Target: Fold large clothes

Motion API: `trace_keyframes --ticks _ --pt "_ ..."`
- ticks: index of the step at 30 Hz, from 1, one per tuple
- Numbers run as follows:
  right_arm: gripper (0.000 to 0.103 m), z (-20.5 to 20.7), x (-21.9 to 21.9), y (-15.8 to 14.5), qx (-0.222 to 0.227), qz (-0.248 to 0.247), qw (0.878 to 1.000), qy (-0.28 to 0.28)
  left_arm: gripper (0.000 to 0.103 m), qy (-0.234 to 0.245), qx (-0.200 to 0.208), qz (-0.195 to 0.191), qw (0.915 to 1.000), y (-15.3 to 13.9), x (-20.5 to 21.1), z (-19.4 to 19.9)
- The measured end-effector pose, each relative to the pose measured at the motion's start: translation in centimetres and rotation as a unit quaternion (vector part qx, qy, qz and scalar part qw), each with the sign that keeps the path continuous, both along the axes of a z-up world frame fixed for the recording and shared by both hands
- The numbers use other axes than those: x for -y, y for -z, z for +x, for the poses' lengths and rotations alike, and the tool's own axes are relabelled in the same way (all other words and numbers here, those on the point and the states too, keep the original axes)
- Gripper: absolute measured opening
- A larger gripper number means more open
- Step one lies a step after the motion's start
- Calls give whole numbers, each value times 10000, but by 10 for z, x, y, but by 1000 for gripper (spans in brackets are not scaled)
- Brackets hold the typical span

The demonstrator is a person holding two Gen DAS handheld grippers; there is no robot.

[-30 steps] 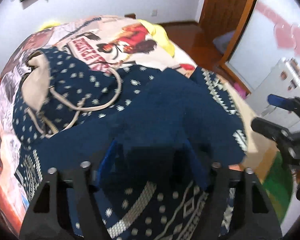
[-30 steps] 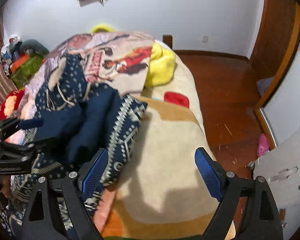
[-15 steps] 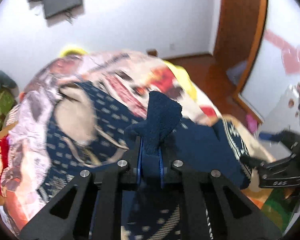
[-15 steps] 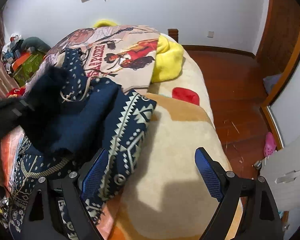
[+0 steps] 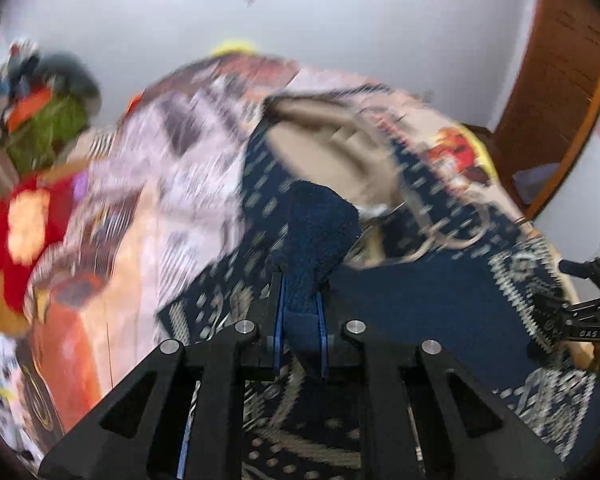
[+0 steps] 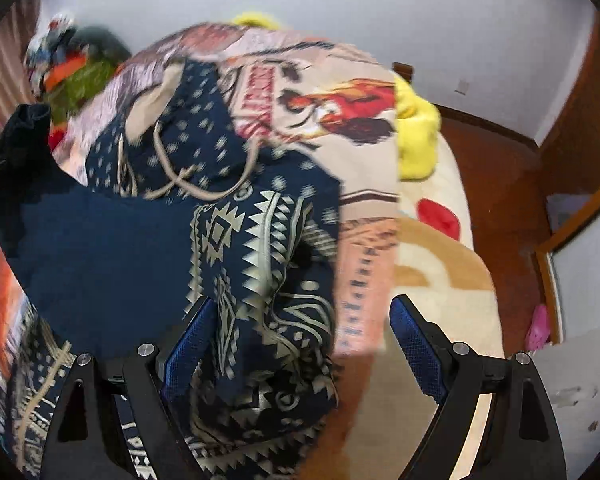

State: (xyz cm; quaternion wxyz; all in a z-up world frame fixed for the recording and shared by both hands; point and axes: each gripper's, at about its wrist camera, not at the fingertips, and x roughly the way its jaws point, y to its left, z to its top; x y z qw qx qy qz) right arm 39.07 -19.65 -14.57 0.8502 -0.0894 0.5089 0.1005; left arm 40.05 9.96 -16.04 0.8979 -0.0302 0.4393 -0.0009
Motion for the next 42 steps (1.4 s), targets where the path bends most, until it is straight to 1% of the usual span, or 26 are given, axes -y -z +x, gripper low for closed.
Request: trace_keyframes --ticks 3,5,8,10,13,14,16,17,18,20,22,24,26,28,31,33,35,36,39,42 --pt "87 1 -20 17 -93 -389 9989 -238 13 -184 -210 -139 9995 27 -26 -13" --pt "87 0 -30 26 -147 -618 9973 -375 13 -298 -308 -318 9986 42 -44 -22" --pt "87 -4 -38 27 -139 -740 9957 -535 13 -515 -376 -382 9972 55 -62 -36" --pt "87 -6 -43 21 -63 -739 9954 -609 13 -627 -420 -503 9959 62 -75 -40" --pt "87 -7 -47 5 77 -539 9963 -670 13 -747 -569 -855 9919 73 -94 -47" --pt "87 -6 -46 -1 97 -440 9969 -650 13 -734 -653 -958 9905 78 -96 -49" --pt "88 -5 -43 -7 134 -317 9979 -546 14 -679 -962 -1046 9875 89 -95 -51" --pt "88 -4 -41 -9 154 -323 9982 -475 15 -666 -1171 -1031 9855 97 -94 -52" --pt "88 -3 -40 -8 156 -376 9983 -422 18 -669 -1271 -1003 9845 102 -92 -53" --pt "88 2 -33 -1 105 -562 9980 -286 34 -727 -1299 -918 9846 106 -91 -60" --pt "88 5 -25 8 22 -741 9972 -128 44 -824 -1224 -864 9853 104 -92 -67" --pt "88 5 -19 18 -50 -897 9959 -131 45 -871 -1173 -920 9850 100 -96 -74" --pt "92 4 -15 24 -46 -1006 9947 -208 45 -907 -1154 -956 9845 95 -101 -81" --pt "94 2 -9 24 22 -1094 9937 -246 45 -931 -1116 -861 9856 89 -105 -87" --pt "95 3 -2 22 68 -1213 9922 -267 45 -956 -1069 -582 9880 77 -109 -97" --pt "95 4 2 19 31 -1134 9932 -241 46 -951 -1028 -437 9892 73 -111 -100" --pt "95 4 5 12 25 -997 9950 -89 49 -959 -1017 -429 9892 73 -114 -99" --pt "95 3 5 8 65 -899 9959 -15 50 -970 -1034 -457 9888 74 -114 -97" --pt "95 1 -2 2 67 -655 9978 -78 50 -930 -1222 -489 9869 86 -108 -86" --pt "95 0 -17 16 -47 -943 9950 -313 50 -845 -1338 -338 9868 94 -98 -82"
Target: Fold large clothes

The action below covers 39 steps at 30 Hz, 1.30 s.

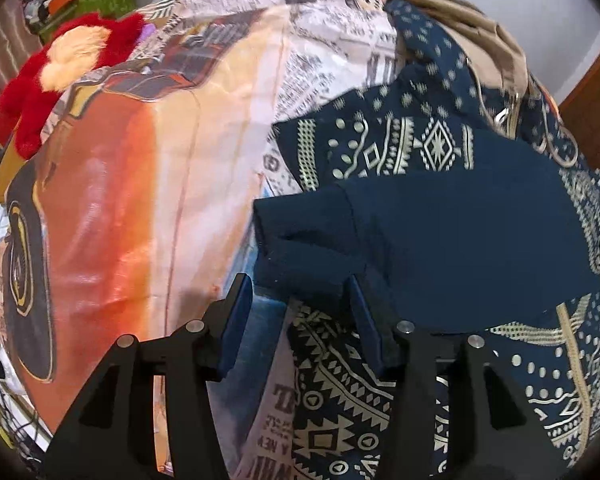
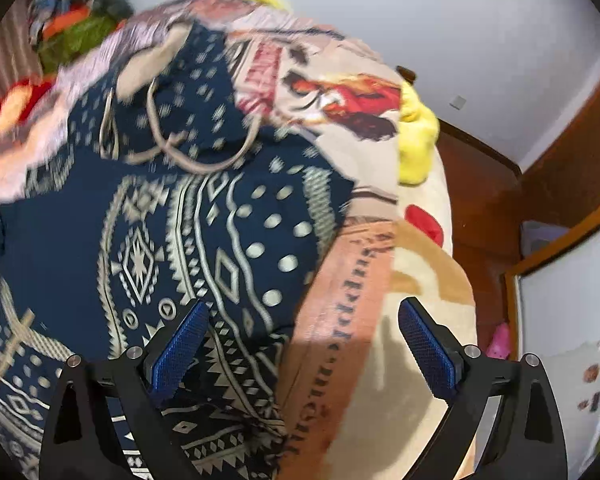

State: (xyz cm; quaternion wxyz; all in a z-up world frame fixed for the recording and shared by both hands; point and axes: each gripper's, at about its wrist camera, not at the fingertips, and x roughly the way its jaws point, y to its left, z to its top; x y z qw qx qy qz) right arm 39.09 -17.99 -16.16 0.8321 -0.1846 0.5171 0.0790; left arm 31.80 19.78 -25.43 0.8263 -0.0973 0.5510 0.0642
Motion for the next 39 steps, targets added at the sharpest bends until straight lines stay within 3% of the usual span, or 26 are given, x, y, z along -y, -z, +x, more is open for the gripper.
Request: trace_keyframes --ticks 5,12,18,21,25,30,34,36,37,39 --pt "95 -3 -9 9 -158 -93 9997 -177 50 214 147 81 9996 -17 6 7" --pt "95 20 -26 -50 291 663 9972 -210 52 355 800 89 9961 -80 13 51" --pt "95 69 -59 -87 519 1374 9889 -246 66 552 1189 191 9912 -113 26 118" --pt "95 103 -75 -85 509 1564 9862 -161 66 615 1150 199 9913 -110 32 154" --pt "95 155 -89 -61 240 1920 9810 163 66 392 968 -320 9940 -84 27 203" --pt "95 217 -102 -4 -382 2445 9664 701 66 57 714 -782 9944 -44 16 254" --pt "93 246 -108 31 -726 2869 9492 1070 66 -186 707 -1283 9890 -21 10 279" --pt "85 249 -116 31 -530 2934 9498 949 66 -148 853 -1412 9862 -20 14 283" --pt "77 248 -120 31 -503 2976 9496 850 63 -47 879 -1518 9845 -19 18 286" --pt "62 245 -127 30 -477 3031 9494 675 47 95 872 -1476 9852 -20 30 287"
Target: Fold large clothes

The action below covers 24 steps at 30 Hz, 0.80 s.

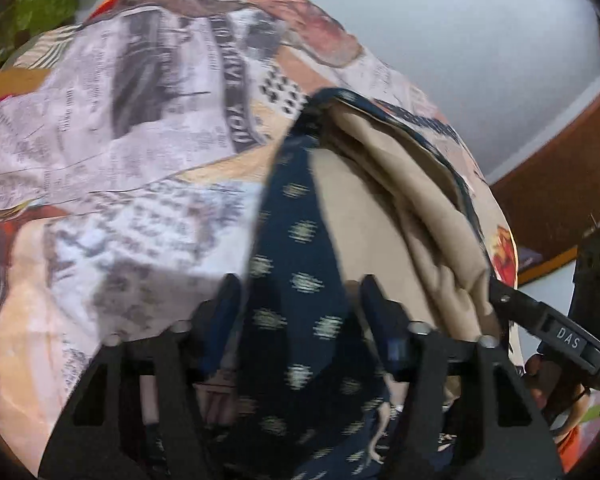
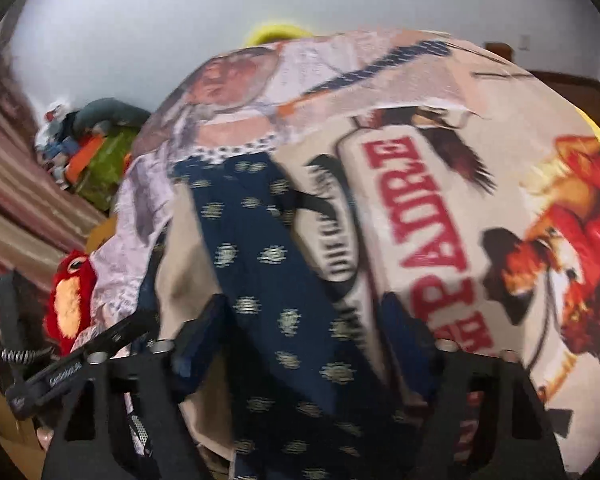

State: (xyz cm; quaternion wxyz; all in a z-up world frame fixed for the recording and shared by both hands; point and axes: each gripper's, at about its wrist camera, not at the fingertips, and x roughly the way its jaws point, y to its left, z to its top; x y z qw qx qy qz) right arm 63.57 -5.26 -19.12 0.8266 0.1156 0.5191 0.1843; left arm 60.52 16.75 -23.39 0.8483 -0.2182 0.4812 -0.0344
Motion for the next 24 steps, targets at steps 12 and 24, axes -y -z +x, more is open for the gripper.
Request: trace_keyframes --ticks 12,24 --pt "23 -57 -10 -35 96 250 9959 -866 14 912 473 469 9936 -63 46 -68" --pt "92 -154 30 -56 -25 -339 9938 -1056 23 1306 -271 663 9888 -32 52 -165"
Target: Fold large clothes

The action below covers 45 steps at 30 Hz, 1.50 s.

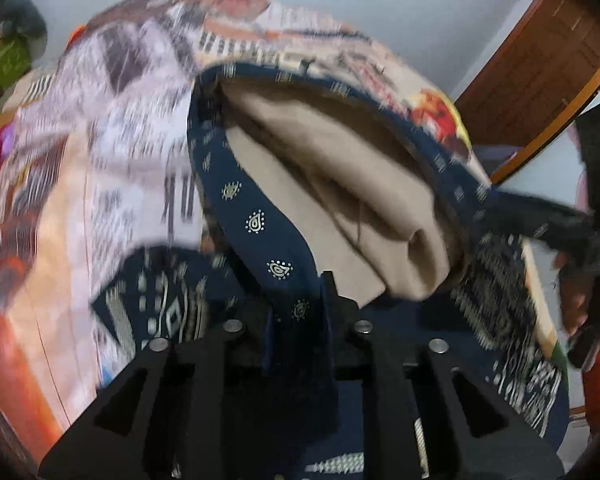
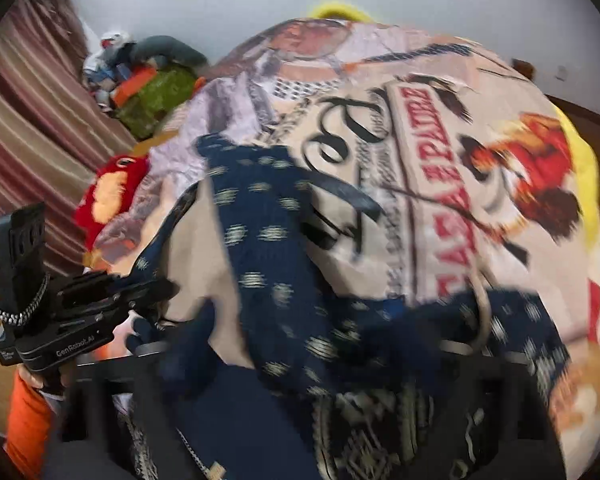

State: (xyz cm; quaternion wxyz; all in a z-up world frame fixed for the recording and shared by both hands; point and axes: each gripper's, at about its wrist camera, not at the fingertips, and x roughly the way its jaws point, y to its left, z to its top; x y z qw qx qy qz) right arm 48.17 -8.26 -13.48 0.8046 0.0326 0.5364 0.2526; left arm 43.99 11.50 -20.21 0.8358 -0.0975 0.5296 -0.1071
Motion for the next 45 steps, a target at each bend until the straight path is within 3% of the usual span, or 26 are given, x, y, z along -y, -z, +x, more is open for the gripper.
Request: trace_keyframes --ticks 4,6,8,10,13,17,22,24,28,29,32,39,45 --pt "92 -13 9 -10 91 -55 9999 -8 35 146 -126 163 9997 7 -6 -19" --pt "92 -16 11 -18 158 -25 9999 9 39 105 -20 185 9998 0 -13 -25" --pt "92 -14 9 -26 196 22 9998 6 55 -46 166 128 9998 -12 -23 -25" --pt "92 -13 3 -32 221 110 9997 9 62 -288 397 79 9988 -23 -35 -20" --pt "92 -8 -16 -34 177 256 9995 -71 64 -668 450 41 9967 -24 -52 -2" --pt "92 6 -48 -20 55 235 9996 -129 64 -1053 102 -396 9936 3 -68 31" --pt "92 35 -85 17 -431 210 9988 -65 64 -1094 -157 -879 9900 33 -67 64" --pt "91 44 -93 30 -530 155 9985 -18 62 -1130 -204 -868 9896 43 -64 74" --pt "59 55 -95 46 -492 85 9988 -2 24 -943 -107 -725 9928 48 -51 85" --pt "50 57 -95 48 -496 98 9987 -28 20 -894 -4 -591 9942 44 -46 85" --pt "36 54 -92 47 -348 83 9992 -198 13 -557 494 21 9972 24 -24 75" --pt "31 20 -69 10 244 151 9984 -480 11 108 1265 297 9915 -37 14 34" --pt "31 -23 -26 -23 399 360 9975 -462 11 615 1550 387 9852 -68 40 -25"
